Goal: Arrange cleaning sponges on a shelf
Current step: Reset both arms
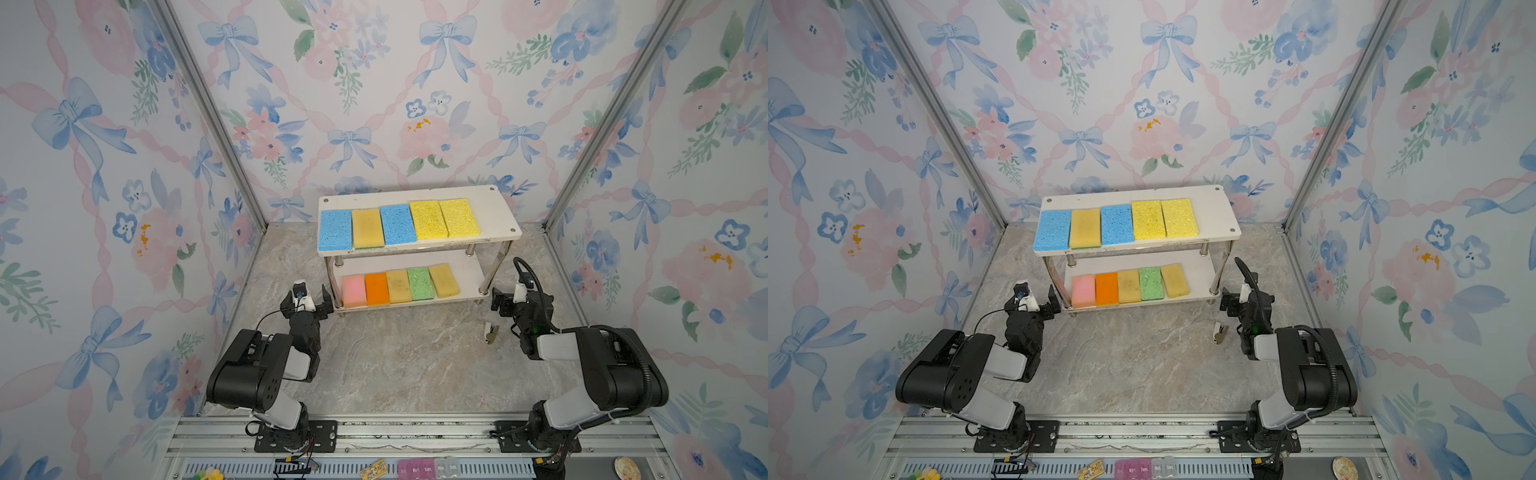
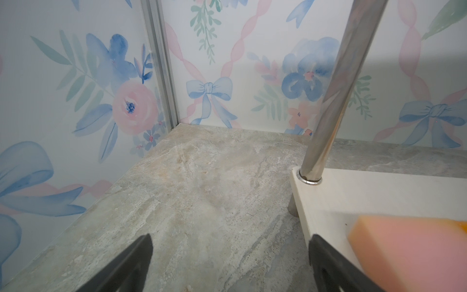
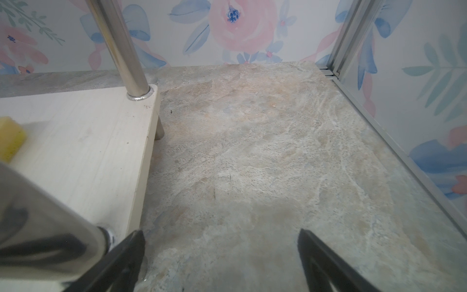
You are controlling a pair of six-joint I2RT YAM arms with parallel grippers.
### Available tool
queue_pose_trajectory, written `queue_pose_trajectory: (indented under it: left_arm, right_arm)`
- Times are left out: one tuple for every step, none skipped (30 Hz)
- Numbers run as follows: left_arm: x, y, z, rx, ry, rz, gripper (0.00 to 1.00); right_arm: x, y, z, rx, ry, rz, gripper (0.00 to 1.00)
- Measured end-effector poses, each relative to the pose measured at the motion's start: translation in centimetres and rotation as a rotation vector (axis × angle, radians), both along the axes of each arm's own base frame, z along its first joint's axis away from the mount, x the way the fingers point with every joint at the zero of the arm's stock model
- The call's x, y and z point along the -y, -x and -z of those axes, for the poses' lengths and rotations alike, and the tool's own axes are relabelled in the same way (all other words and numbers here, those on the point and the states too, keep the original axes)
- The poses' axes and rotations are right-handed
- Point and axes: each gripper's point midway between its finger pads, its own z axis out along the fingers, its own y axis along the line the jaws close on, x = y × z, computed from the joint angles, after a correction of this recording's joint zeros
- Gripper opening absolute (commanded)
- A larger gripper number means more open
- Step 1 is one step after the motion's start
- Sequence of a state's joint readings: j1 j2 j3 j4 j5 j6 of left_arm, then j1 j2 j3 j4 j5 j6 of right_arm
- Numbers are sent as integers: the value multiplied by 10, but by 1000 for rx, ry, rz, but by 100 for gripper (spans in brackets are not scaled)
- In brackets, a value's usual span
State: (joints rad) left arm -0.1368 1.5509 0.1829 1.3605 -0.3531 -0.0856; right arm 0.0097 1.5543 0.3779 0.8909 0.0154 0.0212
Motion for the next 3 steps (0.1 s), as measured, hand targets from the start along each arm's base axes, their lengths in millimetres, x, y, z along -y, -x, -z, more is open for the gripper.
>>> queue_pose_trajectory:
  left_arm:
    - [1,0,0,0,0,4,98]
    - [1,0,0,0,1,6,98]
    - [1,0,0,0,1,7,98]
  right_arm:
    - [0,0,0,0,0,0,97]
    - [0,0,0,0,0,0,97]
    - [0,0,0,0,0,0,97]
